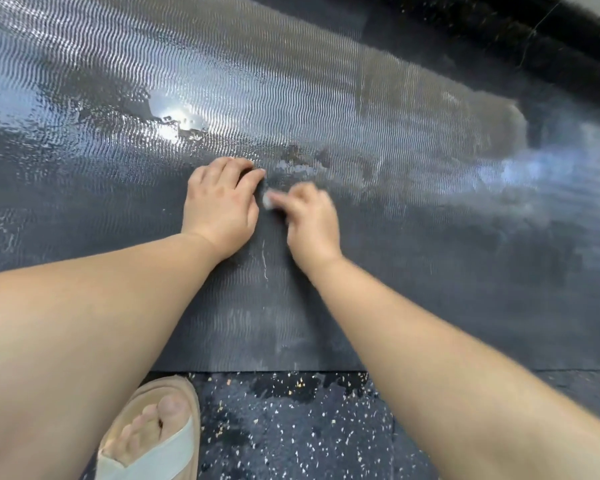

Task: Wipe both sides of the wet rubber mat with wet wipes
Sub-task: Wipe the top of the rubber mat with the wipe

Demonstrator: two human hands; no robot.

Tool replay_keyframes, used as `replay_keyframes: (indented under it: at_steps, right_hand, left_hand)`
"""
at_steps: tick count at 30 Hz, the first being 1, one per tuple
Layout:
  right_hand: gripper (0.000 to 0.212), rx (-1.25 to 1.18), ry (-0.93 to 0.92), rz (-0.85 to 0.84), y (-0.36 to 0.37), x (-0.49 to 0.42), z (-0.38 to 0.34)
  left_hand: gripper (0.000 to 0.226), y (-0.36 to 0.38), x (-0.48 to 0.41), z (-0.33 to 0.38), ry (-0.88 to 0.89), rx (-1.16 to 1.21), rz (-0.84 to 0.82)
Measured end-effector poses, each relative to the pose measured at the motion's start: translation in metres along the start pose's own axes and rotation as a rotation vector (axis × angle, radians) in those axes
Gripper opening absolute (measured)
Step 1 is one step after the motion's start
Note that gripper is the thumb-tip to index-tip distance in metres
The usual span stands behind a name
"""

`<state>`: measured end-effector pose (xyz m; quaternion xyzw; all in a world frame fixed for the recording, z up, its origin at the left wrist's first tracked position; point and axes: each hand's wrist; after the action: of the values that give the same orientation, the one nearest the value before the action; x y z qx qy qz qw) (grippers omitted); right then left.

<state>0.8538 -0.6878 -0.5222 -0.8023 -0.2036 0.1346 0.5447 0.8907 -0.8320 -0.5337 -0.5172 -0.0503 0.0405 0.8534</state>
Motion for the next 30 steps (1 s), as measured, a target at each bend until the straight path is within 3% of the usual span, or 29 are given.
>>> replay_keyframes:
  at_steps: [2,7,9,12,14,17,20,24,27,30]
  right_hand:
    - [0.036,-0.006,-0.13,-0.102,-0.007,0.056,-0.005]
    - [0.046,-0.029,-0.266,-0.597,-0.043,0.136,0.004]
    - [0.046,-0.037,-0.096,-0.609,-0.053,0.13,0.009]
    - [0.033,-0.137,0.318,-0.416,-0.061,0.094,0.015]
    - [0.023,-0.359,0.605,-0.3,-0.063,0.064,0.017]
    - [0.018,-0.647,0.76,-0.251,-0.055,0.035,0.026]
    - [0.015,-0.557,0.617,-0.332,-0.05,0.018,0.037]
    - [0.026,0.036,0.297,-0.278,-0.056,0.003,0.061]
    - [0.022,0.065,0.088,-0.302,-0.063,-0.003,0.065]
    - [0.038,0.106,-0.2,-0.433,-0.06,-0.001,0.065]
  left_hand:
    - [0.048,0.0,-0.002,0.003,0.016,0.0,0.003]
    - [0.042,0.004,-0.014,0.014,0.118,-0.042,-0.108]
    - [0.045,0.007,-0.025,0.027,0.099,-0.076,-0.192]
    - [0.049,0.006,-0.048,0.049,-0.018,-0.077,-0.253]
    - [0.05,0.003,-0.063,0.061,-0.083,-0.043,-0.259]
    - [0.047,0.005,-0.069,0.062,-0.1,-0.052,-0.25]
    - [0.051,0.014,-0.057,0.05,-0.017,-0.112,-0.271]
    - [0.056,0.016,-0.041,0.041,0.014,-0.129,-0.258]
    - [0.057,0.01,-0.028,0.042,-0.029,-0.172,-0.278]
    - [0.056,0.006,-0.015,0.045,-0.074,-0.2,-0.297]
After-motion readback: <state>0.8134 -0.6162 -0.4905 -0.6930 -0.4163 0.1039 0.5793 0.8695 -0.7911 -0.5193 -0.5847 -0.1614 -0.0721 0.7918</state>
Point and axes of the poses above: each hand's wrist, its own x-axis away from the middle knuckle, its own y-axis out of the palm, z = x × y, and after that the axes turned 4 degrees about x, right-handed
